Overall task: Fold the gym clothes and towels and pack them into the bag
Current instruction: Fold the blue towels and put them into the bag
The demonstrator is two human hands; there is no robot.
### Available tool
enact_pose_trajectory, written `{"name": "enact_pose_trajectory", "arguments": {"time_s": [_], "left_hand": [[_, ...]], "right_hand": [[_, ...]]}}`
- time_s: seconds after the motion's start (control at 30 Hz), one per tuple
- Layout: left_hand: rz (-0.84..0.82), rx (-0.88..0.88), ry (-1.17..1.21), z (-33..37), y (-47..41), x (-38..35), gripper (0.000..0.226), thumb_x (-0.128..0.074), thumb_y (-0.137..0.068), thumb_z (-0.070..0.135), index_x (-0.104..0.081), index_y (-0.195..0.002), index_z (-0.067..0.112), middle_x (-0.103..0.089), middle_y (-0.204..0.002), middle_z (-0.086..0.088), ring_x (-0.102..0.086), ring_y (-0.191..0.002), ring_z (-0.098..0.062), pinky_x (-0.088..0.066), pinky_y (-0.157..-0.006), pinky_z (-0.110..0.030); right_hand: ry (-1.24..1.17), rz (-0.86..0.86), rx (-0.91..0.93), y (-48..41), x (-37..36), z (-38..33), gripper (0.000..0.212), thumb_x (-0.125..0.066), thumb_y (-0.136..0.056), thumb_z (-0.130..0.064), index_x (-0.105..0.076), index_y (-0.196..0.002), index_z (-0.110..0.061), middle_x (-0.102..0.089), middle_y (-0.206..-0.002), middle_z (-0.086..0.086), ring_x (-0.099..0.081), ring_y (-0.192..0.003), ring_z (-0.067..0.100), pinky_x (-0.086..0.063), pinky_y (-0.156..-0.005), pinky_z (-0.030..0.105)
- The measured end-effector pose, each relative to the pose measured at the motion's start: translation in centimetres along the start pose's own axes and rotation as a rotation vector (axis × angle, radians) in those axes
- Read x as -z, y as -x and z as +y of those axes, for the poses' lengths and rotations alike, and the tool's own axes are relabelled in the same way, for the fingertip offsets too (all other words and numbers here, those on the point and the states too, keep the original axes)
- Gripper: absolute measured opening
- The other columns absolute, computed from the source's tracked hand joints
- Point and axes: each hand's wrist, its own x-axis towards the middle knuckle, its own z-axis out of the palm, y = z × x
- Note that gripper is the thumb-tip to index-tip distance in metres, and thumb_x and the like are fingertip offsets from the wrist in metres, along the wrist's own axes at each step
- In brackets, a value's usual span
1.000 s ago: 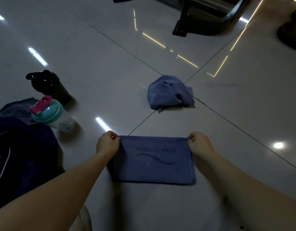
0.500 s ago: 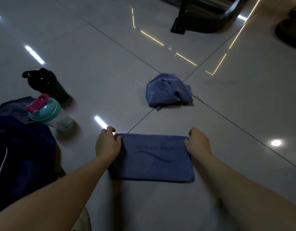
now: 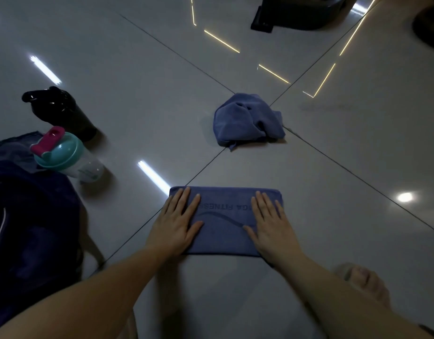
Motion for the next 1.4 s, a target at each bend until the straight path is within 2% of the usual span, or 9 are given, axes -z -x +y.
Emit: {"name": "enact_pose_trajectory", "arguments": {"time_s": [0.27, 0.4, 0.53, 0.67, 0.8, 0.97, 1.13, 1.27, 1.4], "left_hand": [[0.001, 0.017, 0.075, -0.1, -0.2, 0.2, 0.079, -0.022, -0.098, 0.07, 0.006, -0.161, 0.032, 0.015, -0.168, 0.0, 0.014, -0.155, -0.016, 0.006, -0.126, -0.038], [0.008, -0.013, 0.01, -1.1, -2.2, 2.6, 0.077, -0.026, -0.096, 0.069, -0.023, -0.161, 0.027, -0.022, -0.166, -0.005, -0.017, -0.153, -0.022, -0.008, -0.127, -0.043], [-0.021, -0.056, -0.023, -2.4, -2.7, 4.6, 0.088, -0.032, -0.083, 0.072, -0.038, -0.154, 0.021, -0.036, -0.16, -0.004, -0.029, -0.148, -0.022, -0.014, -0.124, -0.04], [-0.037, 0.151, 0.081, -2.7, -1.9, 5.6, 0.098, -0.058, -0.072, 0.074, -0.036, -0.151, 0.021, -0.039, -0.154, -0.006, -0.037, -0.142, -0.027, -0.026, -0.118, -0.041], [0.14, 0.589, 0.259, -0.4, 1.5, 5.6, 0.071, -0.075, -0.072, 0.06, -0.053, -0.122, 0.014, -0.055, -0.119, -0.011, -0.054, -0.112, -0.034, -0.044, -0.093, -0.044], [-0.091, 0.727, 0.288, 0.7, 4.2, 5.0, 0.054, -0.074, -0.068, 0.063, -0.053, -0.098, 0.022, -0.064, -0.1, -0.001, -0.062, -0.095, -0.027, -0.044, -0.076, -0.036], [-0.178, 0.842, 0.43, 1.2, 4.0, 4.4, 0.045, -0.073, -0.074, 0.046, -0.048, -0.103, 0.021, -0.062, -0.092, 0.001, -0.063, -0.09, -0.025, -0.049, -0.084, -0.037], [-0.224, 0.872, 0.451, 1.4, 3.0, 3.9, 0.021, -0.064, -0.085, 0.038, -0.054, -0.095, 0.022, -0.065, -0.094, 0.0, -0.065, -0.093, -0.024, -0.051, -0.092, -0.037], [-0.314, 0.852, 0.523, 1.0, 2.1, 4.5, 0.025, -0.07, -0.077, 0.037, -0.06, -0.092, 0.02, -0.068, -0.096, -0.003, -0.067, -0.091, -0.025, -0.054, -0.081, -0.033]], "right_hand": [[-0.035, 0.001, -0.084, 0.2, 0.3, 0.9, 0.084, -0.002, -0.098, -0.069, -0.002, -0.162, -0.014, 0.004, -0.17, 0.005, 0.003, -0.156, 0.021, -0.004, -0.124, 0.045], [-0.012, -0.025, -0.136, -0.8, 1.4, 0.0, 0.088, -0.002, -0.095, -0.069, -0.006, -0.162, -0.012, -0.001, -0.17, 0.009, -0.002, -0.156, 0.025, -0.004, -0.126, 0.046], [0.013, -0.084, -0.172, -1.3, 4.2, -1.9, 0.082, -0.028, -0.1, -0.059, -0.006, -0.161, -0.01, 0.0, -0.169, 0.012, 0.001, -0.156, 0.028, -0.003, -0.125, 0.051], [0.006, -0.054, -0.104, -2.0, 6.6, -4.3, 0.075, -0.037, -0.103, -0.049, -0.009, -0.161, -0.01, -0.002, -0.169, 0.012, -0.002, -0.156, 0.029, -0.003, -0.124, 0.053], [-0.129, -0.055, 0.067, -4.8, 8.0, -6.6, 0.063, -0.045, -0.104, -0.039, -0.023, -0.157, -0.012, -0.017, -0.167, 0.009, -0.017, -0.152, 0.027, -0.015, -0.124, 0.048], [-0.21, -0.169, 0.17, -9.9, 10.1, -10.7, 0.058, -0.055, -0.099, -0.033, -0.037, -0.152, -0.016, -0.022, -0.164, 0.011, -0.028, -0.146, 0.032, -0.03, -0.115, 0.046], [-0.17, -0.289, 0.156, -13.1, 10.4, -14.3, 0.054, -0.059, -0.094, -0.028, -0.042, -0.145, -0.016, -0.045, -0.141, 0.012, -0.045, -0.129, 0.035, -0.043, -0.102, 0.045], [-0.16, -0.28, 0.148, -14.4, 10.6, -15.4, 0.027, -0.058, -0.09, -0.025, -0.049, -0.114, -0.015, -0.055, -0.113, 0.009, -0.056, -0.11, 0.034, -0.044, -0.087, 0.04], [-0.23, -0.365, 0.127, -15.5, 11.6, -15.4, 0.017, -0.062, -0.088, -0.027, -0.055, -0.082, -0.013, -0.053, -0.076, 0.007, -0.059, -0.083, 0.033, -0.042, -0.07, 0.033]]}}
